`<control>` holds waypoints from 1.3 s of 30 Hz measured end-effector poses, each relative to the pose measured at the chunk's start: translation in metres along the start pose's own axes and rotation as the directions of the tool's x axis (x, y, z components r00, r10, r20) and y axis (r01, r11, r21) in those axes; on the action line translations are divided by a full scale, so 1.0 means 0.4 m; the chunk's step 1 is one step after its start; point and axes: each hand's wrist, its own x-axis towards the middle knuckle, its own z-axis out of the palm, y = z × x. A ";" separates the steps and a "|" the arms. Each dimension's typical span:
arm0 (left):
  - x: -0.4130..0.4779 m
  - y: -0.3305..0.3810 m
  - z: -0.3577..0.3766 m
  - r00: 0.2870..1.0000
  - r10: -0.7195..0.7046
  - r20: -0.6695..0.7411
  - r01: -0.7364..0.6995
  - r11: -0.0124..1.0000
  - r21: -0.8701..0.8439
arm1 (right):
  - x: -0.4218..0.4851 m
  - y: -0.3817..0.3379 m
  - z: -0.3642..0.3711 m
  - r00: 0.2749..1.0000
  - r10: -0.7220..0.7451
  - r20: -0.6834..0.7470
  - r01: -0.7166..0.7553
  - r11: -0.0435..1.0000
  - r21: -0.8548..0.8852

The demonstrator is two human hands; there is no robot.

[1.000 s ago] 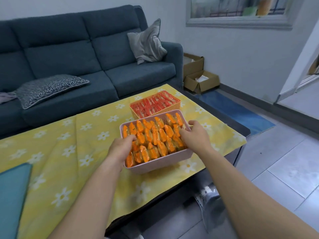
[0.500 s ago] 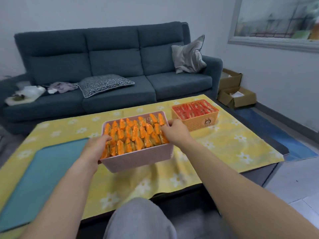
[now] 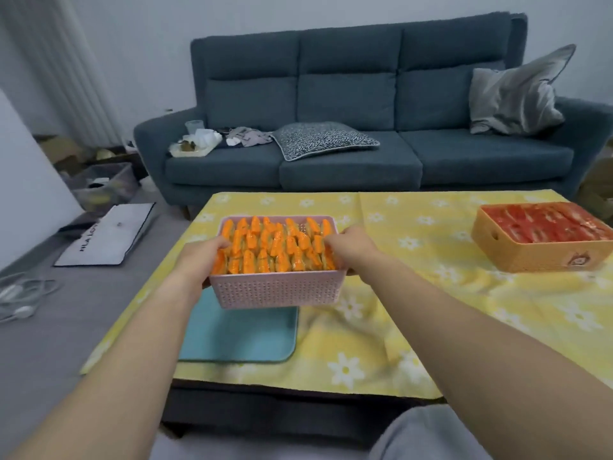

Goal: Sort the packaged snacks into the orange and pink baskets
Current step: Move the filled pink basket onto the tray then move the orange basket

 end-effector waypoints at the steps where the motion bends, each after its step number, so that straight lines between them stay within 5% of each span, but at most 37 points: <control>1: 0.033 -0.009 -0.019 1.000 -0.006 -0.016 0.006 1.000 -0.009 | 0.023 -0.006 0.037 1.000 0.003 0.014 -0.003 1.000 -0.005; 6: 0.171 -0.056 -0.055 0.998 -0.024 -0.056 0.021 0.999 -0.046 | 0.121 -0.013 0.150 0.998 0.016 0.066 -0.016 1.000 0.002; 16: 0.356 -0.095 -0.014 0.983 0.146 -0.107 -0.120 0.968 0.218 | 0.279 0.025 0.270 0.990 -0.083 0.110 0.078 0.996 0.043; 21: 0.369 -0.096 0.015 0.988 0.114 -0.101 -0.046 0.856 0.515 | 0.264 0.028 0.245 0.988 -0.080 0.131 0.075 0.996 0.041; 24: 0.309 -0.078 0.054 0.949 0.280 -0.145 -0.127 0.759 0.638 | 0.239 0.034 0.190 0.986 -0.103 0.129 0.113 0.991 -0.072; 29: 0.160 -0.031 0.174 0.904 0.427 -0.004 -0.330 0.705 0.628 | 0.176 0.062 0.031 0.987 -0.133 0.087 0.149 0.962 -0.227; 39: -0.179 0.054 0.501 0.853 0.338 0.397 -0.505 0.725 0.468 | 0.003 0.213 -0.427 0.992 -0.094 -0.079 0.058 0.924 -0.378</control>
